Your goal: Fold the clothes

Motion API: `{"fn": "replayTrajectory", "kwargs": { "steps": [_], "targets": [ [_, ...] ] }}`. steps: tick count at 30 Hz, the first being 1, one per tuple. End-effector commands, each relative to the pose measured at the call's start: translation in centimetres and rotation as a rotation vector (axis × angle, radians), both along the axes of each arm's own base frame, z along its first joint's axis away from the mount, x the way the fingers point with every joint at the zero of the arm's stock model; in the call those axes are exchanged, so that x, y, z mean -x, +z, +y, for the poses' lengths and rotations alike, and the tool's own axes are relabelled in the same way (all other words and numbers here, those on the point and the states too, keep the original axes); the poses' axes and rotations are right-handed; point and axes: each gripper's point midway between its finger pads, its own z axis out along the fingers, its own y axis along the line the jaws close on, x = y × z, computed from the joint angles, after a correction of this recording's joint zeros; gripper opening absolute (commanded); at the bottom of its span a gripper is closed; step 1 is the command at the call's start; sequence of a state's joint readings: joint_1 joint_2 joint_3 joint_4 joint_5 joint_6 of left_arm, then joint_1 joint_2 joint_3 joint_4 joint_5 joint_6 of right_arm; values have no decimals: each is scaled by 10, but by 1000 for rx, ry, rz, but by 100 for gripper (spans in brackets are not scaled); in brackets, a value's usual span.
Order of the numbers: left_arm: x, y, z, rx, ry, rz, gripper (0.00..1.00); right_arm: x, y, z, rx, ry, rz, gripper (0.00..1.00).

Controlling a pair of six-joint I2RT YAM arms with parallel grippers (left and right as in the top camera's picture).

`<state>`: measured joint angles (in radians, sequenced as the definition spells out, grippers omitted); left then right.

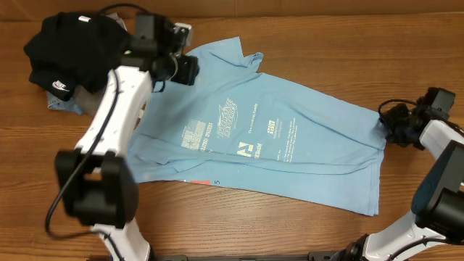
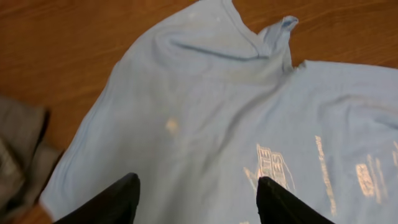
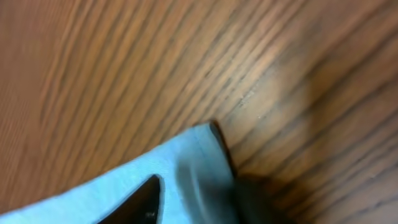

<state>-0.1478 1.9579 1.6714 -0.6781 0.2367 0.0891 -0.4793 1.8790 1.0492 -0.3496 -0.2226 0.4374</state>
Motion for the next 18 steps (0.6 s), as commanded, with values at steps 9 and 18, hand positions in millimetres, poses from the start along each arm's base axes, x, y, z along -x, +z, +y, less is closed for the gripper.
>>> {"fn": "replayTrajectory", "kwargs": {
  "steps": [9,18],
  "targets": [
    [-62,-78,-50,31,-83,-94,81,-16,12,46,-128,253,-114,4],
    [-101,-96,-68,68,-75,-255,81,-11,67,60,-127,312,-201,4]
  ]
}}
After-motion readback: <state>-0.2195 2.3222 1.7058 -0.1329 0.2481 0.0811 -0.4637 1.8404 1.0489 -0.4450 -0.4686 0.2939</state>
